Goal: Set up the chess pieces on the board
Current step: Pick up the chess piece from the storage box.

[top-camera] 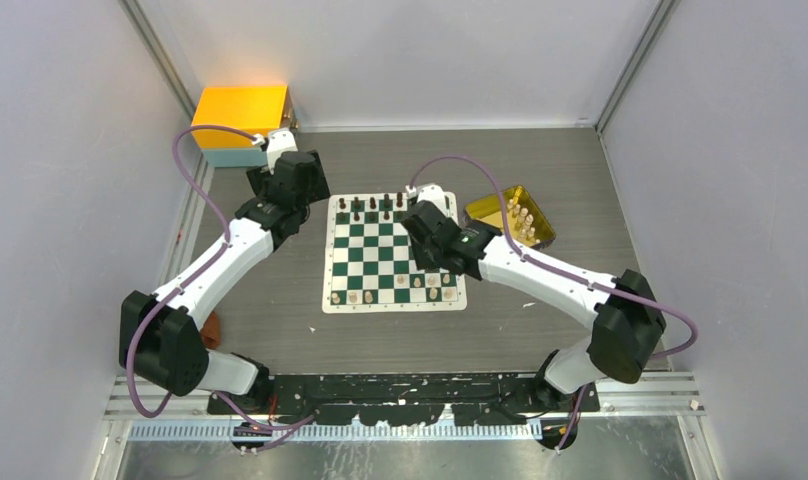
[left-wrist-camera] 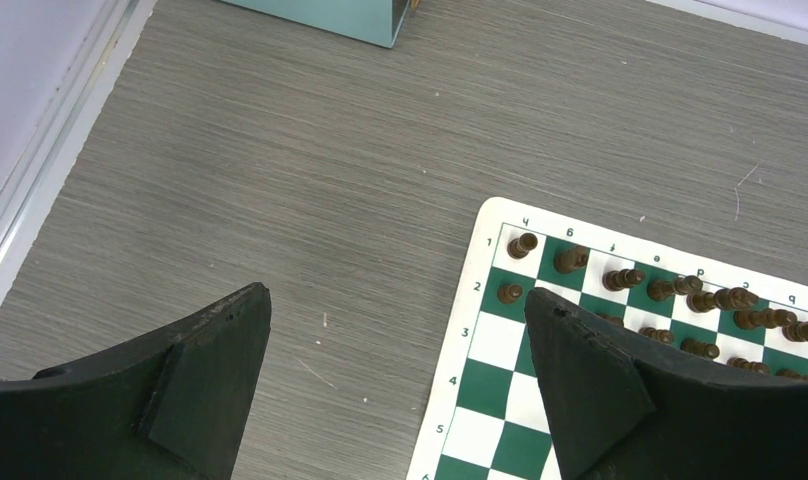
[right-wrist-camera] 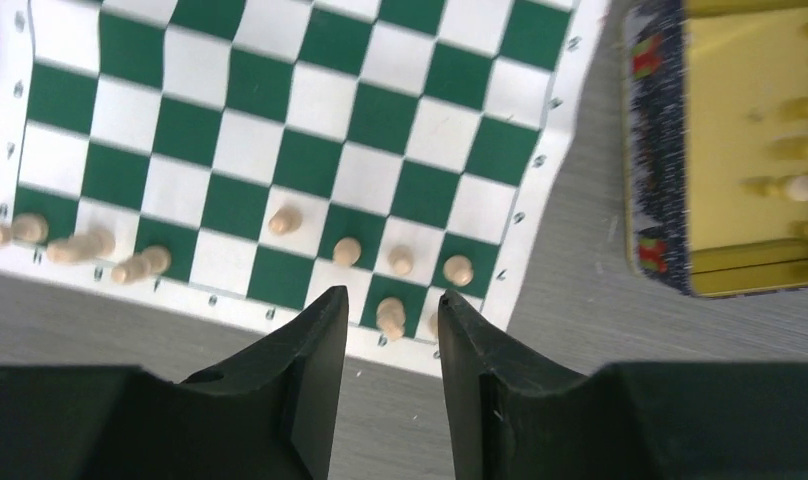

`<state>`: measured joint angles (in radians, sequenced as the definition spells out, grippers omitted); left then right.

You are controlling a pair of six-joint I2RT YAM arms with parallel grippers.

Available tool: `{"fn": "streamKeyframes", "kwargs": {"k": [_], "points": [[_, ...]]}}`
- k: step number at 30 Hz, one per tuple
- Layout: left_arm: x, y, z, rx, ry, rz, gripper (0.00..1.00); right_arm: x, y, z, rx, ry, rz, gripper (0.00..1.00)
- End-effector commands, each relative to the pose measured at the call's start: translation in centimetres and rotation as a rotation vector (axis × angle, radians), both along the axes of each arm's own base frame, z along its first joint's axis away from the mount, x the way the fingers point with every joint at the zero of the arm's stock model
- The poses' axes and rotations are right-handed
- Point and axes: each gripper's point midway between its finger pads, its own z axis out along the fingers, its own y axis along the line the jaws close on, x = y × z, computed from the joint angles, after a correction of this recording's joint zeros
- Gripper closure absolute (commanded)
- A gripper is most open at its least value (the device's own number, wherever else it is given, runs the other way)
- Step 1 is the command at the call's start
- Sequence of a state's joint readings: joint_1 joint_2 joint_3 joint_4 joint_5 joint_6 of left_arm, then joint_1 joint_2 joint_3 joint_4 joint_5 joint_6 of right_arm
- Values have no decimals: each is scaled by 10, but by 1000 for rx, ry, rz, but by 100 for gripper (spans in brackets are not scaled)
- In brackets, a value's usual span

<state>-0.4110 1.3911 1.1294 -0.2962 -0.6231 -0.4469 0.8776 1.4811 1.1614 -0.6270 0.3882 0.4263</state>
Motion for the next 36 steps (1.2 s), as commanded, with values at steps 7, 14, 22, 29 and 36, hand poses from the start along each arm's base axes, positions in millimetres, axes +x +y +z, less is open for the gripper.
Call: {"fn": "streamKeyframes", "kwargs": {"k": [7,14,22,29,36], "points": [[14,-9,34,-55,-95,-4,2,86,-112,30,-49,-111,-431,56],[15,-9,39,-51,-102,-6,2,116,-177,3,-56,-46,-651,56],[15,-8,40,-44,-106,-6,2,122,-217,-13,-39,-13,-794,58],[14,-8,37,-44,-100,-5,2,121,-228,-27,-29,22,-839,58],[13,-7,36,-43,-97,-5,2,123,-230,-38,-17,45,-856,58]]}}
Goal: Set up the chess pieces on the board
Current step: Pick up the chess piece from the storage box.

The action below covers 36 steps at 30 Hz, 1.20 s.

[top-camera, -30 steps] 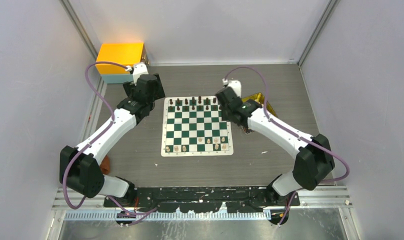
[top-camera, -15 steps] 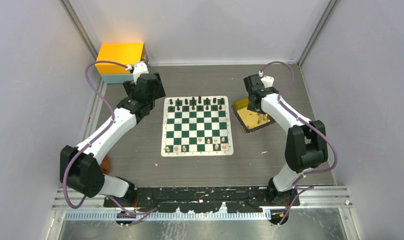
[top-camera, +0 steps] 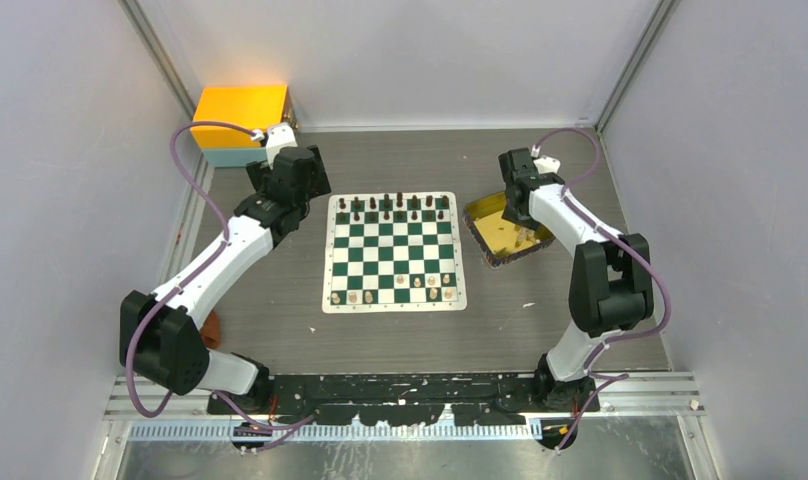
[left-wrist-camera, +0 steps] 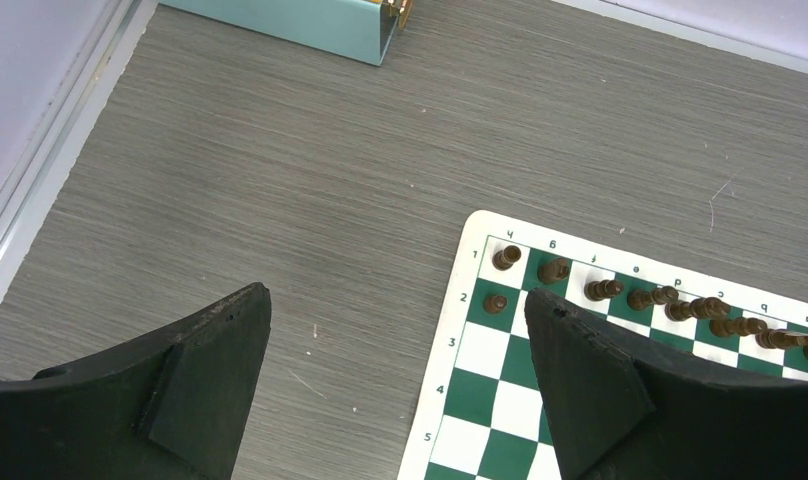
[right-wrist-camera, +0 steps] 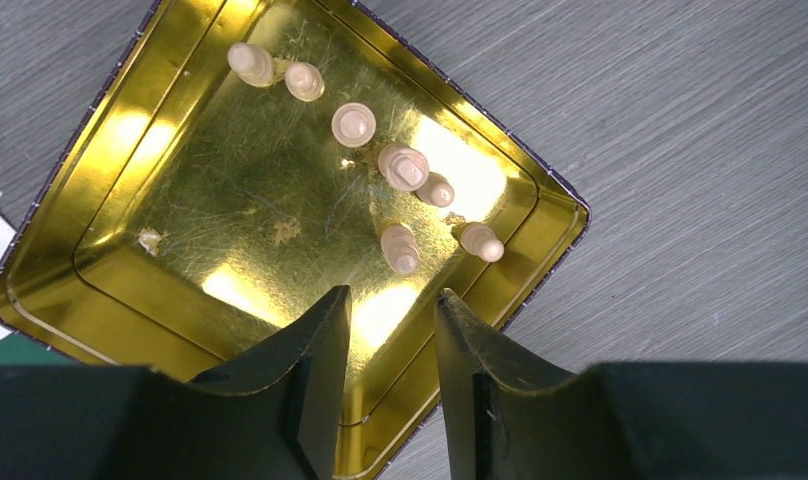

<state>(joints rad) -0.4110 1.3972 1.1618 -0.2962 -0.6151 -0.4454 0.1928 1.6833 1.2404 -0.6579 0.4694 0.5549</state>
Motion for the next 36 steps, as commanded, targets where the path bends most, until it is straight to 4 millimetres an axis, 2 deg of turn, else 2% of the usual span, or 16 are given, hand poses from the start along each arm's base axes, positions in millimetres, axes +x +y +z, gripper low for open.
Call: {"fn": "streamKeyframes", "kwargs": {"k": [1,36], "points": [[8,-4,24,-30,-74,3,2,12,0,3,22,-49,-31,58],[8,-1,21,-7,-66,7,2,15,-8,-37,44,18,-69,61]]}}
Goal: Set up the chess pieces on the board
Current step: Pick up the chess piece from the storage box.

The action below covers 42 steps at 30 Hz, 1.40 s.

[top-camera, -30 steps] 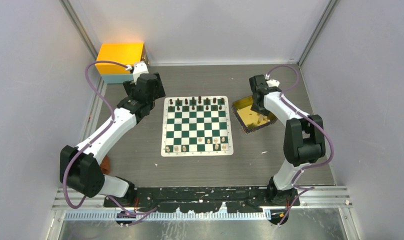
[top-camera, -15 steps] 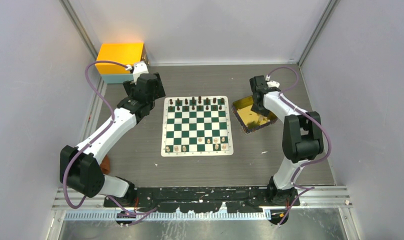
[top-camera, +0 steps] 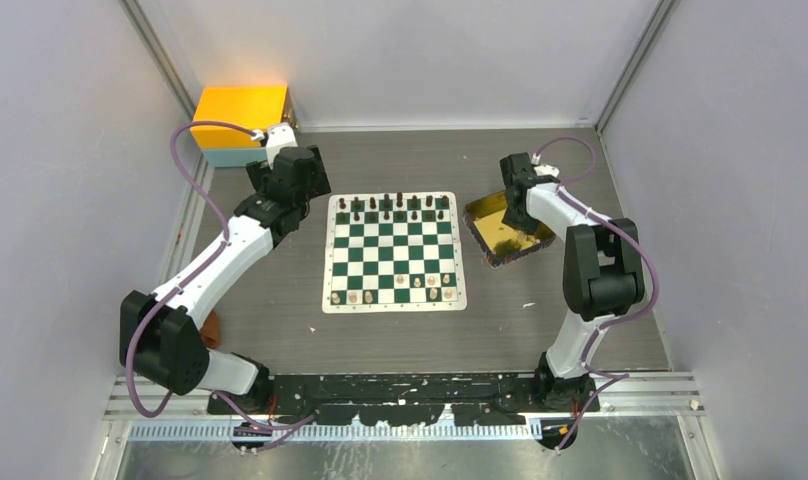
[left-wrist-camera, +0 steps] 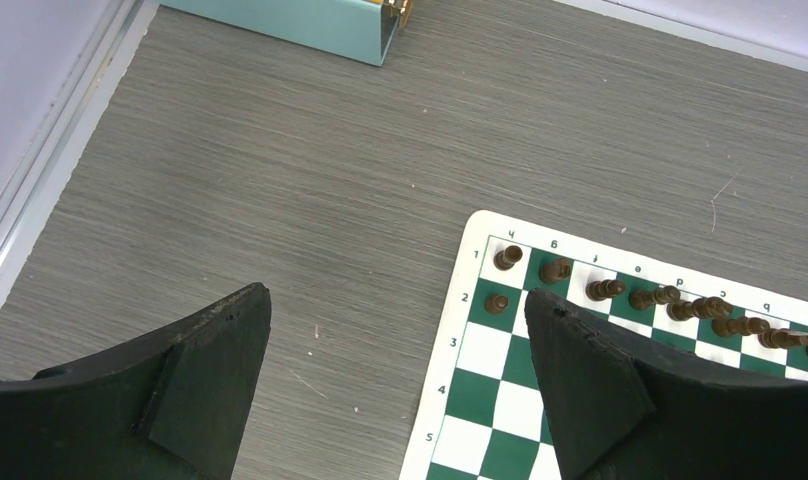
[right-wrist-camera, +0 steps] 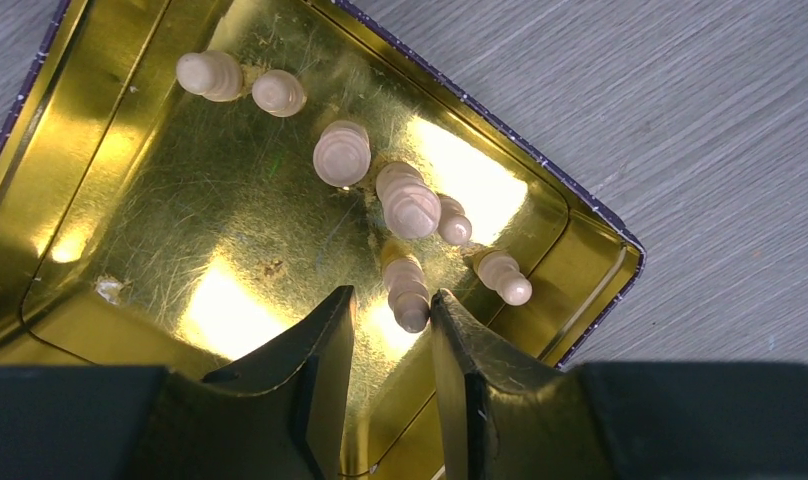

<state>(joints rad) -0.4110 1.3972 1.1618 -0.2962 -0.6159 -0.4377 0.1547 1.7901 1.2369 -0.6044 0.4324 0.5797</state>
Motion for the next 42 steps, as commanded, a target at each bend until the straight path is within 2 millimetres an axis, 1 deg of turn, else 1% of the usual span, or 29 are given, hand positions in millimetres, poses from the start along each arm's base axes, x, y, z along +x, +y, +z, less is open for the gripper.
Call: {"fn": "streamKeyframes", "kwargs": {"k": [1,4,9,11,13,14,16,17,22,32,35,42], "points": [[8,-2,20,-14,-67,9,2,7,-2,0,8,-32,-28,61],[8,-2,19,-11,-63,9,2,7,-2,-2,12,-29,-29,62],[9,-1,18,-8,-61,11,2,8,-2,-6,17,-25,-32,67],[9,-1,18,-7,-62,10,2,8,-2,-6,17,-26,-35,73],[9,-1,18,-5,-60,11,2,7,-2,-7,20,-26,-35,81],[9,-1,18,-3,-60,10,2,7,-2,-8,21,-25,-36,88],[9,-1,17,-3,-59,10,2,7,-2,-8,23,-24,-34,96],[9,-1,18,-3,-60,10,2,7,-1,-8,25,-24,-34,99],[9,0,19,-4,-64,12,2,9,2,-7,49,-41,-33,100],[9,-1,20,-9,-66,10,2,14,19,-6,146,-87,-21,99],[9,-1,20,-9,-67,10,2,16,23,-3,171,-115,-22,100],[8,0,21,-9,-69,12,2,13,22,-2,189,-148,-43,100]]}}
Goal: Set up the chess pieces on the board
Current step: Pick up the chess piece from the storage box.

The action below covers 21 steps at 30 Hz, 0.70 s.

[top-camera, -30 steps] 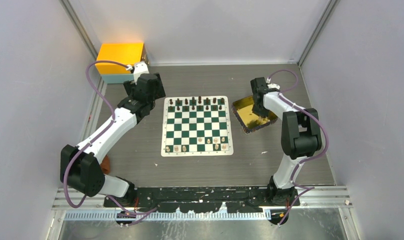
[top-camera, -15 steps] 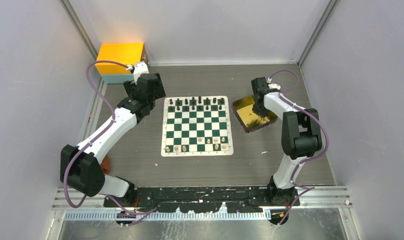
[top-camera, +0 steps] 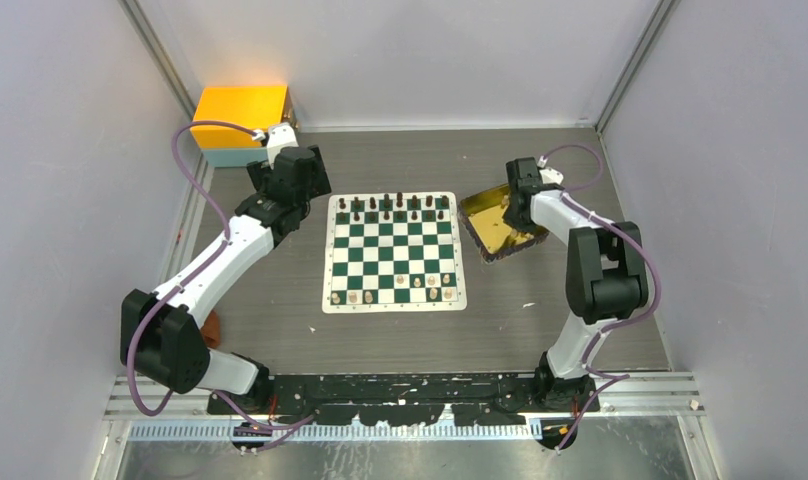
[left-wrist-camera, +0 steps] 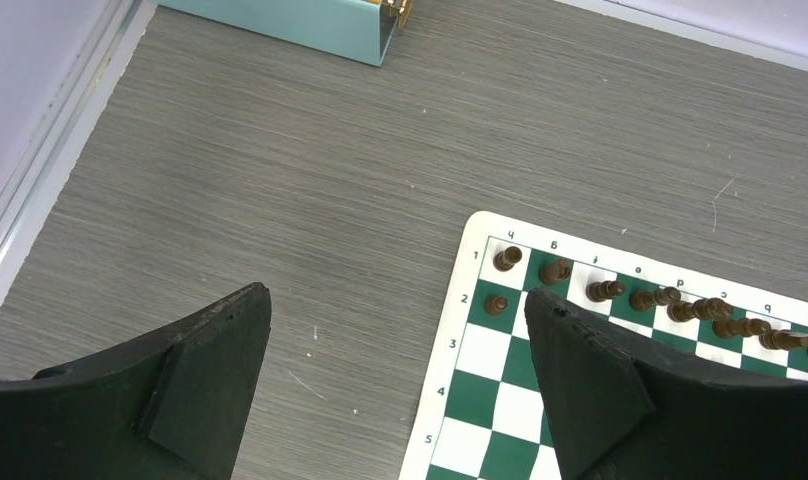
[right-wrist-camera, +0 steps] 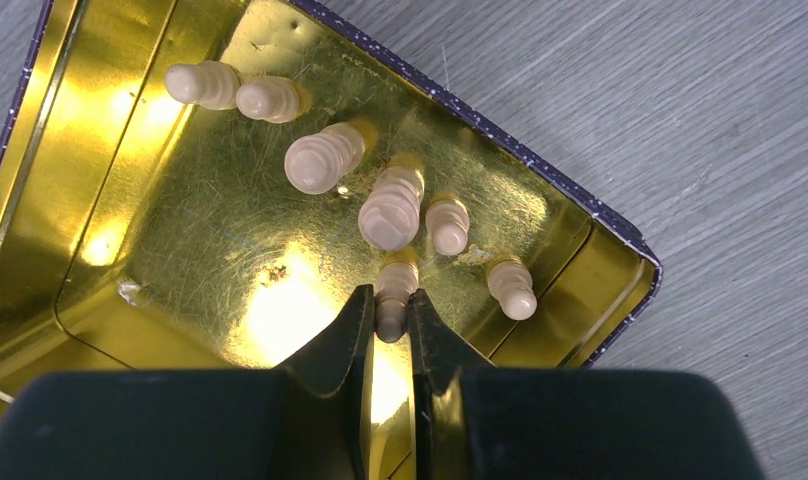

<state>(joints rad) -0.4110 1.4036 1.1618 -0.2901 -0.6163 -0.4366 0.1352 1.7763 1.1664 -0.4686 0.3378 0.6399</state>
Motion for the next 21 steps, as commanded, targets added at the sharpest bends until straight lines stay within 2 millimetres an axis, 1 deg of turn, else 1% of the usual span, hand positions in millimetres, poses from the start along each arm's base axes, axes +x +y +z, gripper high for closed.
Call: {"fn": "streamKeyframes", "kwargs": {"k": [1,9,17,21], "points": [[6,0,22,-10,-69,13,2,2,8,11,62,-74,-19,100],[6,-1,19,-16,-64,10,2,-10,-11,24,-21,-124,-66,100],[5,-1,17,-19,-59,8,2,-17,-24,32,-87,-138,-86,99],[3,0,18,-19,-60,8,2,-18,-28,31,-109,-137,-82,100]]}}
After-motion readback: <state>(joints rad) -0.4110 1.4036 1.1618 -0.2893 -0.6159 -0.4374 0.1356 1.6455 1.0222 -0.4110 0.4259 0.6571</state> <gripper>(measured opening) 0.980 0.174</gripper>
